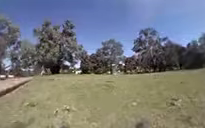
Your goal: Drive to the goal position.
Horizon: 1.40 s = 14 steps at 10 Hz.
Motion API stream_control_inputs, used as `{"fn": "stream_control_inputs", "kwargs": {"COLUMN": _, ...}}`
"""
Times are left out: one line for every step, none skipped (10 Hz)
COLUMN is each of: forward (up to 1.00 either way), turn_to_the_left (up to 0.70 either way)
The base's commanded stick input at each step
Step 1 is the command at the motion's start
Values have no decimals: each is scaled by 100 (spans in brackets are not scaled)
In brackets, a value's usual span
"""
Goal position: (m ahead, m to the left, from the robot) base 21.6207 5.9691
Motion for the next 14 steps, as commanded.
{"fn": "stream_control_inputs", "kwargs": {"forward": 100, "turn_to_the_left": 0}}
{"fn": "stream_control_inputs", "kwargs": {"forward": 100, "turn_to_the_left": 0}}
{"fn": "stream_control_inputs", "kwargs": {"forward": 100, "turn_to_the_left": 0}}
{"fn": "stream_control_inputs", "kwargs": {"forward": 100, "turn_to_the_left": 0}}
{"fn": "stream_control_inputs", "kwargs": {"forward": 100, "turn_to_the_left": 0}}
{"fn": "stream_control_inputs", "kwargs": {"forward": 100, "turn_to_the_left": 0}}
{"fn": "stream_control_inputs", "kwargs": {"forward": 100, "turn_to_the_left": 0}}
{"fn": "stream_control_inputs", "kwargs": {"forward": 100, "turn_to_the_left": 0}}
{"fn": "stream_control_inputs", "kwargs": {"forward": 100, "turn_to_the_left": 0}}
{"fn": "stream_control_inputs", "kwargs": {"forward": 100, "turn_to_the_left": 0}}
{"fn": "stream_control_inputs", "kwargs": {"forward": 100, "turn_to_the_left": 0}}
{"fn": "stream_control_inputs", "kwargs": {"forward": 100, "turn_to_the_left": 0}}
{"fn": "stream_control_inputs", "kwargs": {"forward": 100, "turn_to_the_left": 0}}
{"fn": "stream_control_inputs", "kwargs": {"forward": 100, "turn_to_the_left": 0}}
